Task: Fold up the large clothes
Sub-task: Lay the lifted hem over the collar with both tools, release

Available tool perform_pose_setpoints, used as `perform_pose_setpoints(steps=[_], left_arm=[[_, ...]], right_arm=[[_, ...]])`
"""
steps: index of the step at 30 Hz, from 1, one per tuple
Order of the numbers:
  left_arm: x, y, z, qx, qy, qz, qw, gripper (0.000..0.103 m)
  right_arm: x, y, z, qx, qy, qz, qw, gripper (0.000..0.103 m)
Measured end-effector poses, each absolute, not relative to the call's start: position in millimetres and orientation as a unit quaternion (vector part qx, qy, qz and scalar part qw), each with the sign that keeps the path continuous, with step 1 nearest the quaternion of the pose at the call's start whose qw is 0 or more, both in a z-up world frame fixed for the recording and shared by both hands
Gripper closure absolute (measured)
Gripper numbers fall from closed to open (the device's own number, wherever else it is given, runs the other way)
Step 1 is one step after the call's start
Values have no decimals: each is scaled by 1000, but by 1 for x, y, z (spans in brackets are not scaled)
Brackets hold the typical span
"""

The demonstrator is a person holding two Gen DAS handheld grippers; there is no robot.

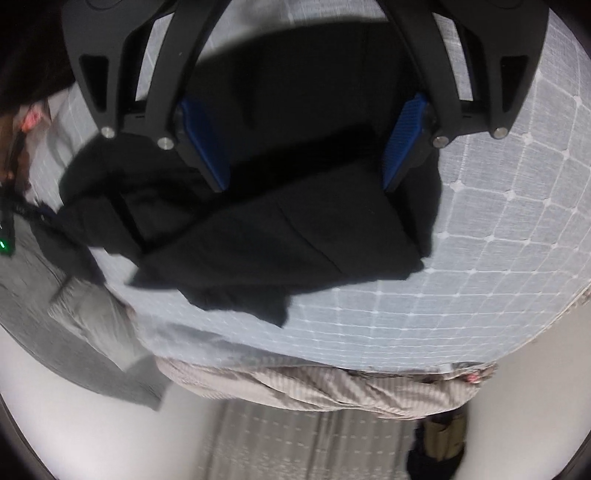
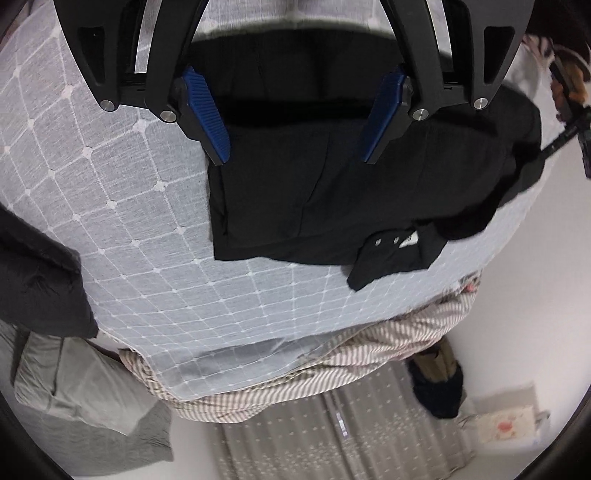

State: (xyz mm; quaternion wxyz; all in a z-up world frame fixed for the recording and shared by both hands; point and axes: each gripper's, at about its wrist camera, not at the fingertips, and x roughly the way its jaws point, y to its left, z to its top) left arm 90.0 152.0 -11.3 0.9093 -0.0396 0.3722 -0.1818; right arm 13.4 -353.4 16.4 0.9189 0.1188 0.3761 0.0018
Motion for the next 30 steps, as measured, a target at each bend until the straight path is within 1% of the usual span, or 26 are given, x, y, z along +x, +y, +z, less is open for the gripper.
perform_pose_setpoints(steps=[4,8,11,13,16,19,24,30], left_arm=[[82,151,-11,-46,383,-231,893,21],[74,143,-1,-55,387,-284,875,21],[65,128,8,-49,384,-329,861,21],[64,109,7,-34,398,-345,849,21],[70,74,-5,5,425,-332,842,21],[88,43,-20,3,457,-318,831,21],[111,9,-33,46,473,-289,831,21],[151,-2,-33,34,471,-251,845,21]], right_arm=[[6,-345,17,101,395,22,913,27],[1,-339,22,143,422,84,891,27],[-3,-323,30,131,422,121,889,27],[1,-308,26,126,436,138,880,27],[18,-288,10,103,464,115,872,27],[36,-275,-5,86,485,95,865,27],[69,-258,-18,42,500,55,863,27],[111,-255,-24,16,508,11,861,27]])
